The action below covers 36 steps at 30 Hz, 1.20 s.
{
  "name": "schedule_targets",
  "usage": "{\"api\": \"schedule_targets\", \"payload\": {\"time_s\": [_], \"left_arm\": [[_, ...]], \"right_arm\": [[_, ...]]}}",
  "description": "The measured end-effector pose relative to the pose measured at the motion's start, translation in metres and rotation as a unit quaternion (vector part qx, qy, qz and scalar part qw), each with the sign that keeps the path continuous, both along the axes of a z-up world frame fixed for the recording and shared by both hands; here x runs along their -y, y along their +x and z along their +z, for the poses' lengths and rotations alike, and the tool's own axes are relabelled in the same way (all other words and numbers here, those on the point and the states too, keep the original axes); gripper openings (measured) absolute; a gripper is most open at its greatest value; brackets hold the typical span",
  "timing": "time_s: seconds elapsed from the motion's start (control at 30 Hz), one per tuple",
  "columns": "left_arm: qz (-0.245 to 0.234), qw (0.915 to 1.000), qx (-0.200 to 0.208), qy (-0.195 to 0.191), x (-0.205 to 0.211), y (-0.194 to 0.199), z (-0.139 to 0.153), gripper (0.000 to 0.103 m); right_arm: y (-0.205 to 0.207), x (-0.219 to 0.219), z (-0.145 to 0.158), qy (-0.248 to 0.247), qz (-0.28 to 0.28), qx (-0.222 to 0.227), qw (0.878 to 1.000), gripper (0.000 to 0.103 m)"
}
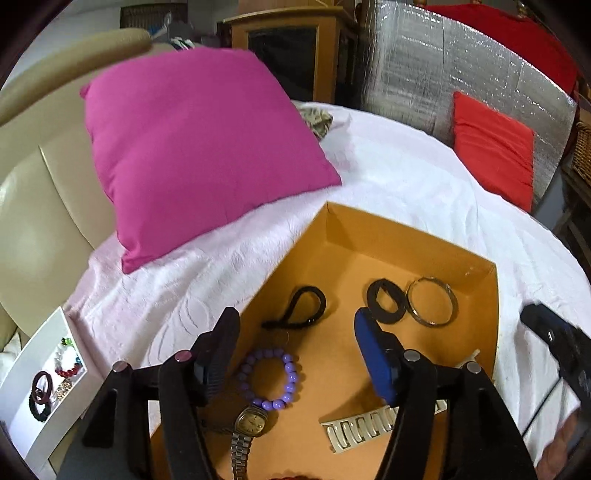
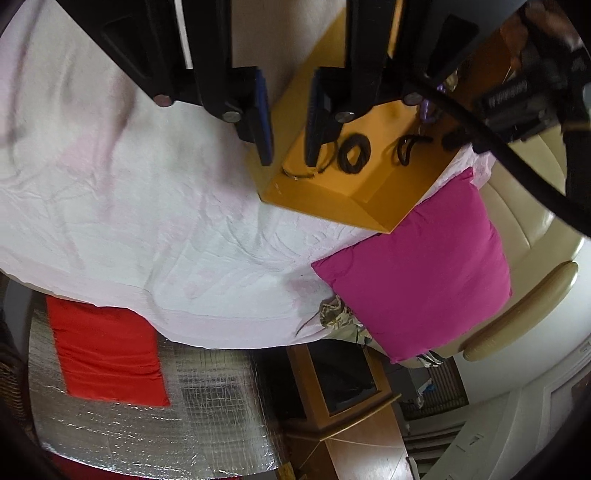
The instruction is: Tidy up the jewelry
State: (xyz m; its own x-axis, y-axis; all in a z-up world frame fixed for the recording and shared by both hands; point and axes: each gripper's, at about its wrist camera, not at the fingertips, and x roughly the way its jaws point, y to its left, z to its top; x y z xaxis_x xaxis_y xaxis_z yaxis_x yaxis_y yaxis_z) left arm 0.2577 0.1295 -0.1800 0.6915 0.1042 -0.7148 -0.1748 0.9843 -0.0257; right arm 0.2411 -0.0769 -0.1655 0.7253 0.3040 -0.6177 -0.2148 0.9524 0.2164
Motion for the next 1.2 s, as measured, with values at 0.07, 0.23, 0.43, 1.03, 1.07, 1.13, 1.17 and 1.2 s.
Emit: {"api": "schedule_targets", "payload": {"time_s": [0.07, 0.23, 0.43, 1.03, 1.07, 1.13, 1.17, 1.2], "left_arm": [[0.006, 0.9999, 0.010, 0.011, 0.003, -0.004, 0.004, 0.070], [0.018, 0.9974, 0.048, 0.052, 0.015, -0.018, 0.018, 0.077], [0.027, 0.9950, 0.072, 0.064, 0.021, -0.034, 0.024, 0.082], [0.053, 0.9925, 0.065, 0.088, 0.030, -0.059, 0.017, 0.084], [0.057, 0.9923, 0.065, 0.089, 0.030, -0.061, 0.016, 0.084], [0.057, 0.9928, 0.065, 0.083, 0.029, -0.064, 0.016, 0.085], [0.056, 0.9933, 0.067, 0.075, 0.028, -0.067, 0.015, 0.085], [0.059, 0.9933, 0.070, 0.071, 0.027, -0.070, 0.015, 0.085]], "right_arm": [[-0.013, 0.007, 0.002, 0.003, -0.004, 0.008, 1.000, 0.048], [-0.043, 0.023, 0.006, 0.011, -0.011, 0.012, 1.000, 0.048], [-0.074, 0.038, 0.012, 0.027, -0.021, 0.022, 0.999, 0.048], [-0.105, 0.040, 0.012, 0.019, -0.008, 0.030, 0.999, 0.048], [-0.105, 0.038, 0.012, 0.018, -0.006, 0.031, 0.999, 0.048], [-0.107, 0.034, 0.011, 0.016, 0.002, 0.030, 0.999, 0.048], [-0.107, 0.032, 0.010, 0.014, 0.005, 0.029, 0.999, 0.048], [-0.108, 0.030, 0.009, 0.013, 0.010, 0.029, 0.999, 0.048]]}}
